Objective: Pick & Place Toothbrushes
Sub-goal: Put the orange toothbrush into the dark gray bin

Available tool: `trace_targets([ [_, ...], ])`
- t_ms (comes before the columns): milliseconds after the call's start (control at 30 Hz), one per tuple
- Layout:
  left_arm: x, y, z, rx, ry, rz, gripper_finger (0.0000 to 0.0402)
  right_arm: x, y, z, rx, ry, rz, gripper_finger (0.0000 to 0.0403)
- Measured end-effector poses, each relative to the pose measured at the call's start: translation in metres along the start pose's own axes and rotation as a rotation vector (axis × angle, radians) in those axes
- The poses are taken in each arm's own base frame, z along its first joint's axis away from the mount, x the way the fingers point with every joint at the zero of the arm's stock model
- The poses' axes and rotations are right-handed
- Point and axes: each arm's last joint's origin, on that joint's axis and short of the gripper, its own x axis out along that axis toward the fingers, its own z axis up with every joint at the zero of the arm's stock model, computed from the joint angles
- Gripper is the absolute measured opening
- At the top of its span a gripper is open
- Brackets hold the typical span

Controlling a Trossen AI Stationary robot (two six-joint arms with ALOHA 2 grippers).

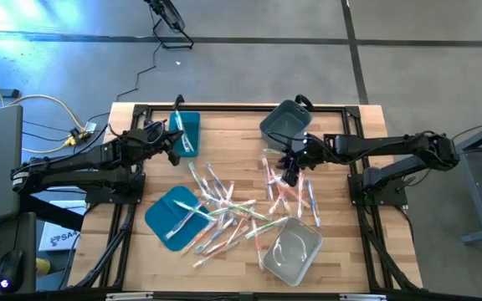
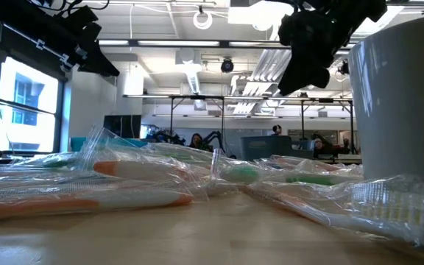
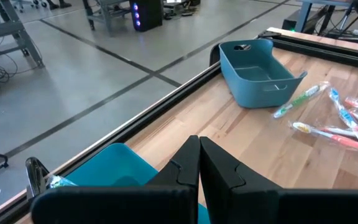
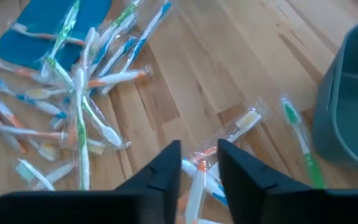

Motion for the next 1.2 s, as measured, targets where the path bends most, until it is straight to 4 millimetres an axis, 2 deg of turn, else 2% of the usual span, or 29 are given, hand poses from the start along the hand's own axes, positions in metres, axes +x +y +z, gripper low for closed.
trace_targets([
  [100, 0.000, 0.000, 0.000, 0.000, 0.000, 0.000, 0.0006, 0.000, -0.001, -0.003, 0.036, 0.029, -0.013, 0.0148],
  [200, 0.000, 0.000, 0.000, 0.000, 0.000, 0.000, 0.0006, 0.000, -0.002, -0.006, 0.058, 0.058, -0.027, 0.0160],
  [333, 0.000, 0.000, 0.000, 0.000, 0.000, 0.000, 0.0006, 0.009, -0.003, -0.008, 0.067, 0.094, -0.044, 0.0162],
  [733, 0.000, 0.000, -0.002, 0.011, 0.023, 0.002, 0.0006, 0.052, -0.004, -0.023, 0.087, 0.275, -0.017, 0.0162],
  [1200, 0.000, 0.000, -0.003, 0.014, 0.028, 0.008, 0.0006, 0.058, 0.006, -0.029, 0.047, 0.283, -0.044, 0.0162],
])
